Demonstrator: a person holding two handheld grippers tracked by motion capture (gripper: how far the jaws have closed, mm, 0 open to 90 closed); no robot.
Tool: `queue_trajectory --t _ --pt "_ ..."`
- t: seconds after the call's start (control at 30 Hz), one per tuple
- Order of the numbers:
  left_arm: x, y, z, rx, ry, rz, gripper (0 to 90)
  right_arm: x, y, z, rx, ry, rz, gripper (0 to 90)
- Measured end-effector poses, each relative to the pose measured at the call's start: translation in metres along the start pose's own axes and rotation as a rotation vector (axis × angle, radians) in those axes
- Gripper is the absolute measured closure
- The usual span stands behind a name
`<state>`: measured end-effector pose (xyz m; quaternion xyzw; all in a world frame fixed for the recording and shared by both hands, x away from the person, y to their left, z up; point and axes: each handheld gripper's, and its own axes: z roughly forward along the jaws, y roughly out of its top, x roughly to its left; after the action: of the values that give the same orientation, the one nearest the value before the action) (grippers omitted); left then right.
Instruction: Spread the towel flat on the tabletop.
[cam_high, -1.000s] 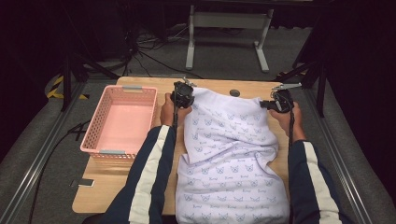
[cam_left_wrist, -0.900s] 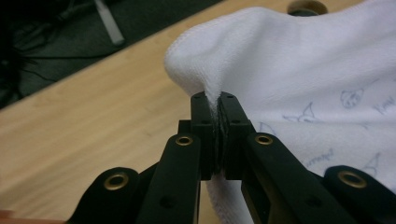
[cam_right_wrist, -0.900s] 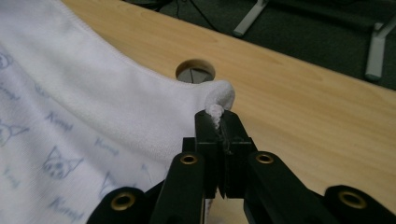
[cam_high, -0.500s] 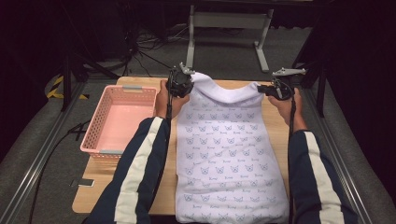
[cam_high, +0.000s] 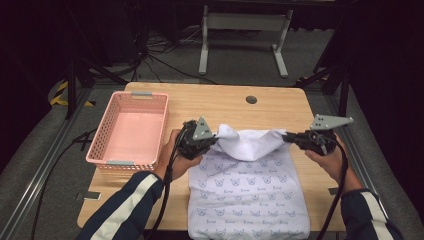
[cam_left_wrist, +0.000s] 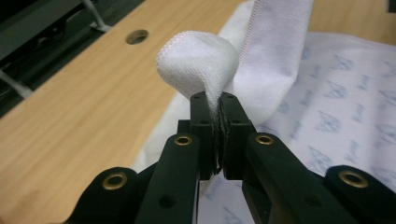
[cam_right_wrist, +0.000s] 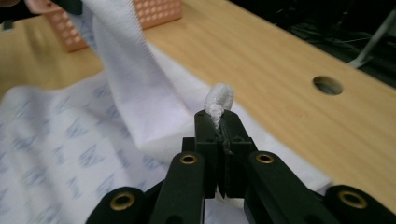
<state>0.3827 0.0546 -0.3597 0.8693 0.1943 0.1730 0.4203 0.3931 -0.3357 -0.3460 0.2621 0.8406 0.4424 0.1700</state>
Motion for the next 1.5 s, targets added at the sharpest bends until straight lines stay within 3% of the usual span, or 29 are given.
queue_trajectory --t 0.07,0.1,0.17,0.3,0.37,0.4,0.47,0.53,0.6,0.63,0.67,0.7,0.77,0.83,0.93,0.97,1.1,1.23,1.37,1.5 --pt "-0.008 -0.008 0.000 0.027 -0.021 0.018 86.3 0.005 -0.004 -0.003 0.011 0.010 -0.008 88.2" --pt "-0.014 -0.016 0.000 0.038 -0.037 0.015 86.3 0.012 -0.012 -0.006 0.018 0.041 -0.011 88.2" --pt "-0.028 -0.037 0.002 0.070 -0.097 -0.006 86.3 0.027 -0.028 -0.010 0.077 0.083 -0.041 88.1" --pt "-0.046 -0.061 0.002 0.140 -0.157 0.022 86.3 0.042 -0.048 -0.013 0.142 0.129 -0.060 88.1" --pt "-0.051 -0.068 0.002 0.164 -0.162 0.023 86.2 0.048 -0.067 -0.013 0.189 0.172 -0.053 88.1" --pt "-0.058 -0.077 0.005 0.213 -0.168 0.043 86.2 0.051 -0.074 -0.011 0.216 0.169 -0.053 88.0" --pt "-0.061 -0.082 0.008 0.234 -0.147 0.051 86.1 0.052 -0.080 -0.009 0.240 0.170 -0.051 87.9" --pt "-0.060 -0.089 0.014 0.264 -0.146 0.028 86.1 0.055 -0.094 -0.004 0.287 0.155 -0.035 87.9" --pt "-0.057 -0.093 0.020 0.283 -0.128 0.040 86.3 0.057 -0.105 0.005 0.336 0.118 -0.031 87.8" --pt "-0.056 -0.093 0.021 0.280 -0.128 0.028 86.3 0.057 -0.105 0.005 0.336 0.118 -0.031 87.8" --pt "-0.053 -0.092 0.023 0.282 -0.111 0.041 86.3 0.057 -0.107 0.006 0.346 0.114 -0.026 87.7" --pt "-0.051 -0.091 0.024 0.287 -0.085 0.051 86.4 0.055 -0.109 0.008 0.337 0.101 -0.015 87.8" --pt "-0.043 -0.092 0.028 0.271 -0.072 0.018 86.5 0.054 -0.110 0.009 0.330 0.062 -0.021 87.9" --pt "-0.035 -0.091 0.033 0.267 -0.040 0.012 86.6 0.051 -0.112 0.011 0.313 0.014 -0.033 88.1" --pt "-0.027 -0.088 0.040 0.258 -0.018 -0.012 86.6 0.048 -0.111 0.014 0.299 -0.009 -0.037 88.1" --pt "-0.020 -0.085 0.047 0.250 0.006 -0.008 86.6 0.042 -0.110 0.018 0.290 -0.041 -0.034 88.1" --pt "-0.008 -0.079 0.059 0.246 0.033 -0.019 86.6 0.031 -0.107 0.026 0.281 -0.072 -0.019 88.2" --pt "0.013 -0.070 0.077 0.243 0.073 -0.040 86.6 0.013 -0.102 0.036 0.274 -0.100 -0.002 88.2" --pt "0.024 -0.064 0.086 0.255 0.101 -0.031 86.6 -0.003 -0.094 0.048 0.277 -0.140 -0.004 88.2" --pt "0.037 -0.060 0.097 0.248 0.128 -0.059 86.6 -0.017 -0.087 0.060 0.284 -0.175 -0.005 88.2"
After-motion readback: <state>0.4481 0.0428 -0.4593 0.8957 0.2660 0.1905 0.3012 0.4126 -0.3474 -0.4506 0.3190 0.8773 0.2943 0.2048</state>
